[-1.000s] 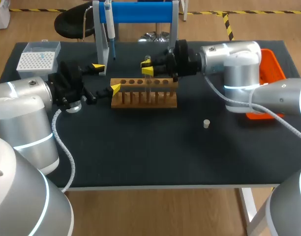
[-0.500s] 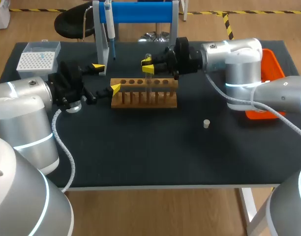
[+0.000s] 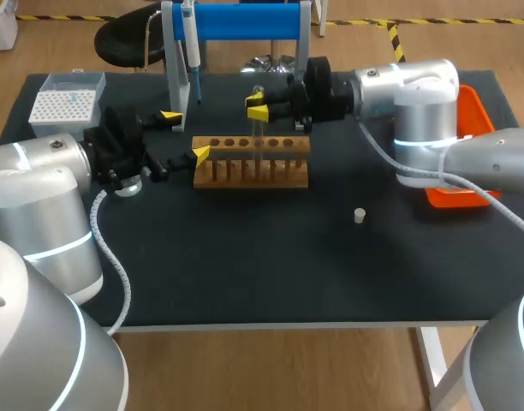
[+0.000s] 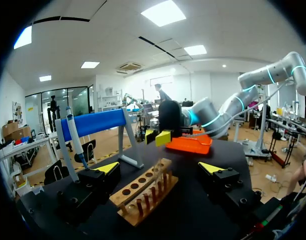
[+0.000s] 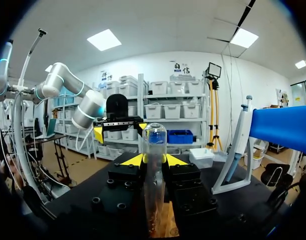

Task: Invert the test tube, pick up the pipette, mount the tip to pipette, aspirate from beaker and dispense into the tube, eject the tip, return the pipette, and cap with the stopper.

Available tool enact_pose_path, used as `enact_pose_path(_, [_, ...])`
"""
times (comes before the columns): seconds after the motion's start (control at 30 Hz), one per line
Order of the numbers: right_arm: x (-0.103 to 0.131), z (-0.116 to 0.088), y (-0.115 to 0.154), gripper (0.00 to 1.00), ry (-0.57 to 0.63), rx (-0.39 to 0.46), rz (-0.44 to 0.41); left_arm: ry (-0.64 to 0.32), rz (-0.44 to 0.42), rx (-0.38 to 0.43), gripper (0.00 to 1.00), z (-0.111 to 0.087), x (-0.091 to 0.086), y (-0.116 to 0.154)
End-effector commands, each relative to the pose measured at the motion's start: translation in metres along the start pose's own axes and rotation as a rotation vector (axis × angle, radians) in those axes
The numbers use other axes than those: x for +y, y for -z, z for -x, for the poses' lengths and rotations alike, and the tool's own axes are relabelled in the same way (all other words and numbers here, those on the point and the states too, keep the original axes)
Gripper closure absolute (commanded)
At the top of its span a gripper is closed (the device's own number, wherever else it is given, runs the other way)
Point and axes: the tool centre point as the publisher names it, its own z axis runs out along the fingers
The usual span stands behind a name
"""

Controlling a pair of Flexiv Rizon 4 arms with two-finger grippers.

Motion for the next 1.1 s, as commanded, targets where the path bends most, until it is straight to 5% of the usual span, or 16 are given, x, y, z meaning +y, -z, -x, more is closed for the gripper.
enact_pose_path(0.03, [0.007,-0.003,0.0,1.0,0.004,-0.007,-0.011,-0.001,-0.001,-0.004,0.0,-0.001,0.0,-0.001])
enact_pose_path(0.67, [0.036,-0.014,0.006,1.0,0.046,-0.019,-0.007,-0.001,-0.001,-0.004,0.0,-0.001,0.0,-0.001])
enact_pose_path(1.1, [0.049,-0.042,0.024,1.0,0.072,-0.047,-0.008,-0.001,-0.001,-0.004,0.0,-0.001,0.0,-0.001])
